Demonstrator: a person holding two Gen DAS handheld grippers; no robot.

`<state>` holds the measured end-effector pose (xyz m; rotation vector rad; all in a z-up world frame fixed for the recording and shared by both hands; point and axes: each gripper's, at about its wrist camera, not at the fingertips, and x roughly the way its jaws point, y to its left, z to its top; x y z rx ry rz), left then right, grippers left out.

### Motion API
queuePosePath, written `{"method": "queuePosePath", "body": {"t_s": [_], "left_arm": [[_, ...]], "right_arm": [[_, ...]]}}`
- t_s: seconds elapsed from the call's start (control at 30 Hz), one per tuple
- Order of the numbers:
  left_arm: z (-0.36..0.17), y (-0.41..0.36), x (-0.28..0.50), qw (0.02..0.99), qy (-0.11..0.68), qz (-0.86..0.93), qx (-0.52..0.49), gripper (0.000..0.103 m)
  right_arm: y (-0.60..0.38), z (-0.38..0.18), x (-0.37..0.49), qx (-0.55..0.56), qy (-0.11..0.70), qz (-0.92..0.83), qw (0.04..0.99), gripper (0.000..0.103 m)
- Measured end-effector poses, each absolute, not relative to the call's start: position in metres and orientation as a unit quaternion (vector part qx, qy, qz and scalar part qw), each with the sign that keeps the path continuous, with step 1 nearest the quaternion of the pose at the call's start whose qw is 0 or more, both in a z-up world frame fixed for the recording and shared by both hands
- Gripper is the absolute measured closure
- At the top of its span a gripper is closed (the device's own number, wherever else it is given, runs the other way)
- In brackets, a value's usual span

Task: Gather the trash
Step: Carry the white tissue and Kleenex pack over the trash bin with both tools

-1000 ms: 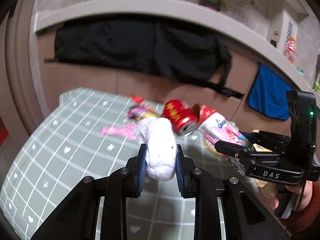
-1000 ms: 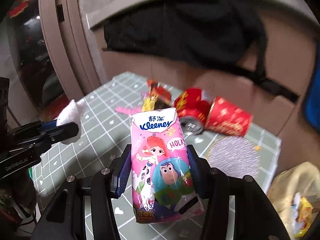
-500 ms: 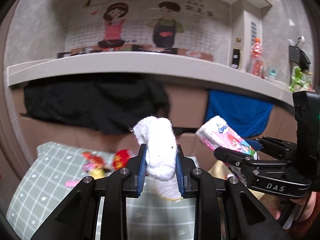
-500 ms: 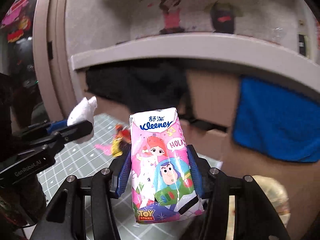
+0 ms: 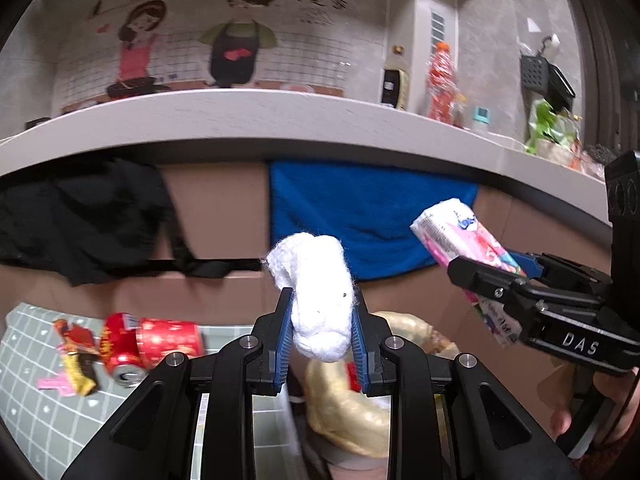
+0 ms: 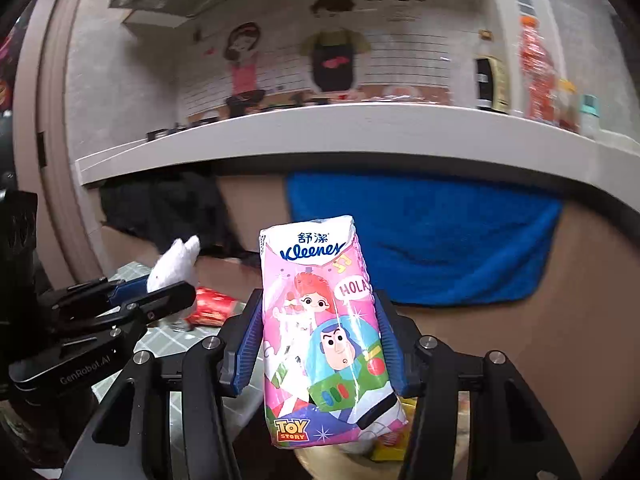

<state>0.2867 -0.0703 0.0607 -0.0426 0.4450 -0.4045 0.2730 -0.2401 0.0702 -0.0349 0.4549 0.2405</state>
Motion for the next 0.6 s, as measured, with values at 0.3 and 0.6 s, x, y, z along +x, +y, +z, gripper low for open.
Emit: {"method": "queuePosePath", "body": {"t_s": [0.3, 0.6], "left_arm": [[0.051, -0.117, 0.292, 0.951, 0.219, -0.217, -0.011, 0.077], [0.044, -0.129, 0.299, 0.950, 0.228, -0.212, -0.016, 0.077]], "right_arm": [[-0.294, 0.059, 0.273, 0.014, 0.235, 0.084, 0.968, 0.054], [-0.308, 0.046, 0.276, 0.027, 0.238, 0.077, 0.968, 0.054]]}}
